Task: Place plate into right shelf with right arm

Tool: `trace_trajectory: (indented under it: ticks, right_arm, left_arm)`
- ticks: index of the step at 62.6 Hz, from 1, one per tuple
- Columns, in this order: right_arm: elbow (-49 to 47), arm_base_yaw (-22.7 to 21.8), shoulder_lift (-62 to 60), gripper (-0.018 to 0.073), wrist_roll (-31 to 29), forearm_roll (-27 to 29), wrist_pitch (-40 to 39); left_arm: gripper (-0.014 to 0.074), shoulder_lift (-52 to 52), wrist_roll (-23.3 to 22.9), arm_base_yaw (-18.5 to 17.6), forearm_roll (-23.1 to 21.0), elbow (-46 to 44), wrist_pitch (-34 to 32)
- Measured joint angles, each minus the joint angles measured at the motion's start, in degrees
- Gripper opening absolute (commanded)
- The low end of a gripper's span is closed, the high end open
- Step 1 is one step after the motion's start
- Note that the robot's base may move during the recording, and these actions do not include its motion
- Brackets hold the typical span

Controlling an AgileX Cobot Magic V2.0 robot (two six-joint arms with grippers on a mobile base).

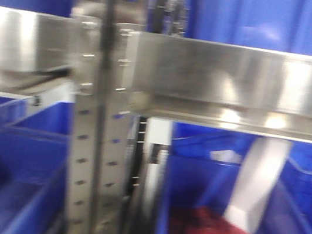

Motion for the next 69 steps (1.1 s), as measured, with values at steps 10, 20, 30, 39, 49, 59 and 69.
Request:
trace_trajectory:
  ticks: [10,20,30,39,49,59,69]
  right_arm:
    - [0.0,0.0,0.0,0.0055,0.0,0.0,0.0]
    - [0.0,0.0,0.0,0.0055,0.0,0.0,0.0]
    - [0.0,0.0,0.0,0.0055,0.0,0.0,0.0]
    - [0.0,0.0,0.0,0.0055,0.0,0.0,0.0]
    - [0.0,0.0,0.0,0.0055,0.0,0.0,0.0]
    - [0.0,0.0,0.0,0.0055,0.0,0.0,0.0]
    - [0.0,0.0,0.0,0.0055,0.0,0.0,0.0]
  left_arm:
    - [-0.0047,0.0,0.0,0.5,0.0,0.0,0.0]
    - [-0.0047,0.0,0.0,0.5,0.0,0.0,0.1]
    - [-0.0047,0.0,0.0,0.5,0.0,0.0,0.1]
    - [-0.0047,0.0,0.0,0.5,0.0,0.0,0.1]
    - [-0.0047,0.0,0.0,0.5,0.0,0.0,0.1]
    - [-0.0047,0.0,0.0,0.5,0.0,0.0,0.1]
    - [-0.0047,0.0,0.0,0.5,0.0,0.0,0.1]
